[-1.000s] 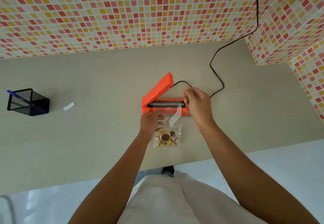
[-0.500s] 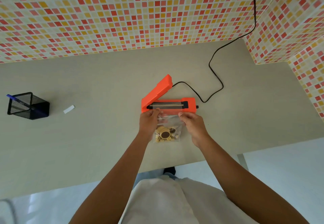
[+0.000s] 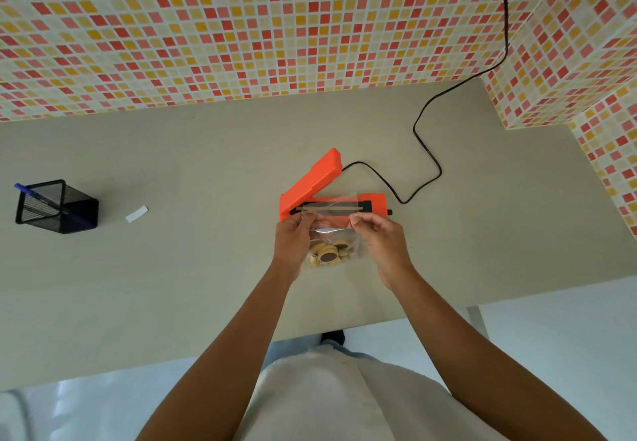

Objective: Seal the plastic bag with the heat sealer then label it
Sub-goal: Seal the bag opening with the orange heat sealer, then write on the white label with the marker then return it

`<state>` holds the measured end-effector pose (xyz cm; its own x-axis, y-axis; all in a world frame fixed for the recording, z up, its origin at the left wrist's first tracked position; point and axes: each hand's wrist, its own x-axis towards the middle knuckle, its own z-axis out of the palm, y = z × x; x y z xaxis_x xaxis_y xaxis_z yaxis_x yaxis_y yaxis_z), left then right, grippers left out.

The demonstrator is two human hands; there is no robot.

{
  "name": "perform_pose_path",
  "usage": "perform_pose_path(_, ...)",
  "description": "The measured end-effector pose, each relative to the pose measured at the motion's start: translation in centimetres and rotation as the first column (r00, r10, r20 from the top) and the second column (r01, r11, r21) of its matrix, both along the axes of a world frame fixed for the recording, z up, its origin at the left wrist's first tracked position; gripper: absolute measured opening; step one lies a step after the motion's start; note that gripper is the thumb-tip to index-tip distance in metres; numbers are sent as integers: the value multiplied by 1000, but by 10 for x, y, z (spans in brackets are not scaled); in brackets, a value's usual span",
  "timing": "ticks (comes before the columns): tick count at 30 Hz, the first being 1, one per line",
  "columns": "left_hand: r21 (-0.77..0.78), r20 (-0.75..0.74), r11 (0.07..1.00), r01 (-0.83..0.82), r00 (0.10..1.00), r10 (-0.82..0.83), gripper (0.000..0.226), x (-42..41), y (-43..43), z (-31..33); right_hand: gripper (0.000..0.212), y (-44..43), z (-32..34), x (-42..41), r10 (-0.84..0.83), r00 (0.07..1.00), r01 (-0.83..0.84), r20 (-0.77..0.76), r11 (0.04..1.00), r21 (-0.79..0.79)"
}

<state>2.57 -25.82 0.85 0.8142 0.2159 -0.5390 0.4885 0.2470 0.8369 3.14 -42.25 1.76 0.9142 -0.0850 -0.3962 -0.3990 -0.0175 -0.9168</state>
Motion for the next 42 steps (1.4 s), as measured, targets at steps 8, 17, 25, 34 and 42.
perform_pose_path(8, -8, 60, 1000, -3, 998, 3, 25, -6, 0, 2, 8, -1, 2, -7, -10, 999, 8, 38, 999, 46)
perform_pose_path(17, -6, 91, 998, 62, 994, -62, 28, -17, 3, 5, 5, -6, -3, -21, -2, 999, -1, 38, 998, 59)
perform_pose_path(25, -29, 83, 988, 149, 986, -146, 29, -44, 21, 4, 7, -2, -9, -46, 61, 998, -62, 29, 998, 33)
perform_pose_path(34, 10, 64, 1000, 24, 998, -25, 19, -82, 95, 11, 8, 66, -8, -60, 254, 967, -255, 12, 965, 54)
perform_pose_path(42, -12, 21, 997, -81, 996, 81, 22, -106, 192, 12, 15, 163, -11, -67, 451, 889, -443, -80, 891, 97)
